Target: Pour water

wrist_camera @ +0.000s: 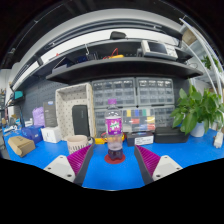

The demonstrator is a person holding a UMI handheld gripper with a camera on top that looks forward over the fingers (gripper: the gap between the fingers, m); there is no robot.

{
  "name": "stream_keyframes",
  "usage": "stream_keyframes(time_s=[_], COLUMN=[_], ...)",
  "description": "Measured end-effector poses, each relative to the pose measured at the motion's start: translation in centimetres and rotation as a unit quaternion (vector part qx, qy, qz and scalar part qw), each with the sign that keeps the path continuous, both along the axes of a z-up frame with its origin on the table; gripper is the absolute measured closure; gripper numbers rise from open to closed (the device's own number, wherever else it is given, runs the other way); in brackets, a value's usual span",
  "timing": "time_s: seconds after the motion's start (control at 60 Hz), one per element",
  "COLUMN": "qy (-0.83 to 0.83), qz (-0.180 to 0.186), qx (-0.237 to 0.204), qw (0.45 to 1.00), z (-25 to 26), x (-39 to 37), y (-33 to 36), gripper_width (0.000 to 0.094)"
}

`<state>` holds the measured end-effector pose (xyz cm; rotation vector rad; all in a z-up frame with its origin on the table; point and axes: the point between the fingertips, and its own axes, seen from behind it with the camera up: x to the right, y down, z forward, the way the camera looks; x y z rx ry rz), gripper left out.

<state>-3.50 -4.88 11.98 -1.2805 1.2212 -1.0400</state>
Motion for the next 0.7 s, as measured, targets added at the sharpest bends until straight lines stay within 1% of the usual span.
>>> stream_keyframes(time_s=[0.117,0.183,0.433,0.7], qy=[-0.013,-0.020,-0.008,-0.024], qz=[-0.013,-0.013,-0.020,-0.031], qx=[0.007,0.009,-0.013,-0.003], qw=[1.000,1.000,1.000,0.999], z=[1.2,1.7,1.3,3.0], x=[-3.1,-4.6,-9.9,-14.9], y=[-0.4,-0.6,-1.8,-2.2], gripper_width=[0.0087,0.0087,0.0085,0.0091])
